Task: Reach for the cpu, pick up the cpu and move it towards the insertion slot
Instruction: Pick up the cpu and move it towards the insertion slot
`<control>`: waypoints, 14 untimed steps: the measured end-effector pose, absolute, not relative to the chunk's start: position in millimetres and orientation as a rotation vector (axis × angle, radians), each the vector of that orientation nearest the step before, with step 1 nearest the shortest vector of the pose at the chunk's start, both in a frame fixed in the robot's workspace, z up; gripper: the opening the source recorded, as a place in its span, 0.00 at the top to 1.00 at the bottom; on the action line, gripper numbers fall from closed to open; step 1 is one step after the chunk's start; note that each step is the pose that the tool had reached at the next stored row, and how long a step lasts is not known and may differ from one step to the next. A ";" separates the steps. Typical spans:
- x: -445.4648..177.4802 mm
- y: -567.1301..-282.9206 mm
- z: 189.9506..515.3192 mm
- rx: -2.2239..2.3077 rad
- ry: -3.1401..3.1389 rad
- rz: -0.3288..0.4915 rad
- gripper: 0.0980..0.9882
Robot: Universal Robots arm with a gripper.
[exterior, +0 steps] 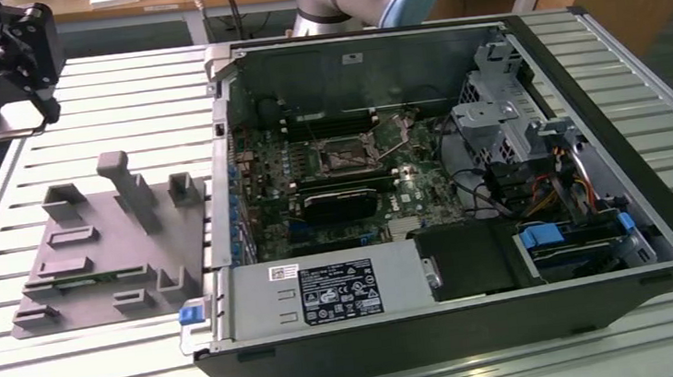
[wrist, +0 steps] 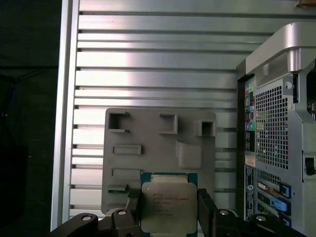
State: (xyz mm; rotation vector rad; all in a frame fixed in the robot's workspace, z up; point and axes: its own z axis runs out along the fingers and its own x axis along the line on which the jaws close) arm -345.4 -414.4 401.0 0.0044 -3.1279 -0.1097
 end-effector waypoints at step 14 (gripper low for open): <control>-312.4 -414.4 400.9 0.004 -3.128 -0.110 0.50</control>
